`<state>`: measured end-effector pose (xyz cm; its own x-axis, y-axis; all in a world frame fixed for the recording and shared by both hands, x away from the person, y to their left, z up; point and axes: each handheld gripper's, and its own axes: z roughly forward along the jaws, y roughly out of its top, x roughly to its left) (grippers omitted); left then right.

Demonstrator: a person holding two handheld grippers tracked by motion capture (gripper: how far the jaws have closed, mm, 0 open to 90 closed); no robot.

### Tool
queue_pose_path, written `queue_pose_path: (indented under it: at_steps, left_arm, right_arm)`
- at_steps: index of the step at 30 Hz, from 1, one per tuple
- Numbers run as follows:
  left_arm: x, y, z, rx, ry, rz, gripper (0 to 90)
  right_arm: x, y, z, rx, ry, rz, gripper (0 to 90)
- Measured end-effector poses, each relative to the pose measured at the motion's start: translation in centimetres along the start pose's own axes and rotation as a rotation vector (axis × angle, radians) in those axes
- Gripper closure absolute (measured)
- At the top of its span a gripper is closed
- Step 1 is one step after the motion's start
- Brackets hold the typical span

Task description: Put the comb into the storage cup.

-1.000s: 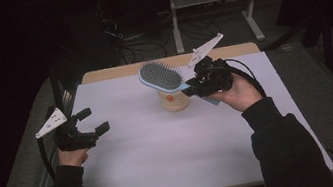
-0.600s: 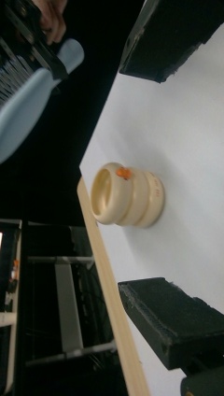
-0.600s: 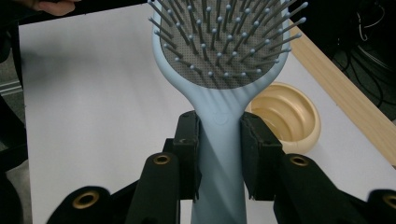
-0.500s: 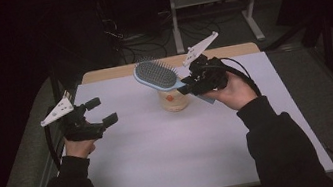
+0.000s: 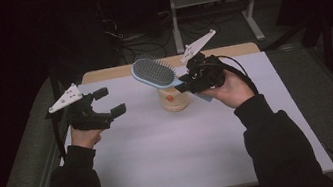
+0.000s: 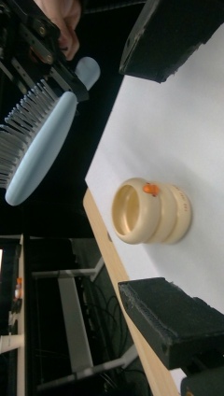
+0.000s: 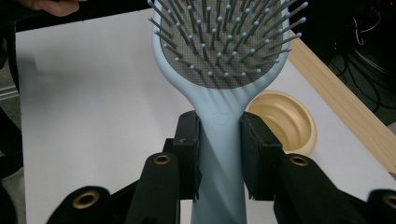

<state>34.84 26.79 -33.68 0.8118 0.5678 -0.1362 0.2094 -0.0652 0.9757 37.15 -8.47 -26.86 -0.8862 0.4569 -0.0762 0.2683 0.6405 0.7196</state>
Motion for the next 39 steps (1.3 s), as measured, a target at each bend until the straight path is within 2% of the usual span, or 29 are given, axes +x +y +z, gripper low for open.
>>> queue_pose_path:
  at_steps: [7, 11, 16, 18, 22, 33, 39]
  left_arm:
    - [-0.1, 1.0, 0.7, -0.019, -0.018, -0.022, 0.0]
    - [-0.2, 1.6, 1.0, -0.02, -0.015, -0.033, 0.0]
    - [-0.2, 2.1, 1.5, -0.053, -0.024, -0.069, 0.0]
    - [-0.3, 2.2, 1.7, -0.045, -0.012, -0.062, 0.0]
    - [-0.5, 2.5, 2.1, -0.05, -0.019, -0.072, 0.0]
    - [-1.1, 3.4, 3.9, -0.028, -0.016, -0.09, 0.0]
    - [-1.3, 3.7, 5.0, -0.038, -0.015, -0.127, 0.0]
  right_arm:
    - [0.2, 1.0, 0.6, -0.021, 0.008, -0.002, 68.3]
    - [0.4, 1.4, 1.0, -0.032, 0.013, -0.005, 68.3]
    - [0.7, 1.7, 1.7, -0.038, 0.015, -0.013, 68.3]
    - [0.8, 1.8, 1.9, -0.041, 0.019, -0.012, 68.3]
    - [1.0, 1.9, 2.3, -0.041, 0.02, -0.018, 68.3]
    - [1.3, 2.0, 2.8, -0.061, 0.015, -0.019, 68.3]
    - [1.3, 1.8, 2.9, -0.082, -0.008, -0.021, 68.3]
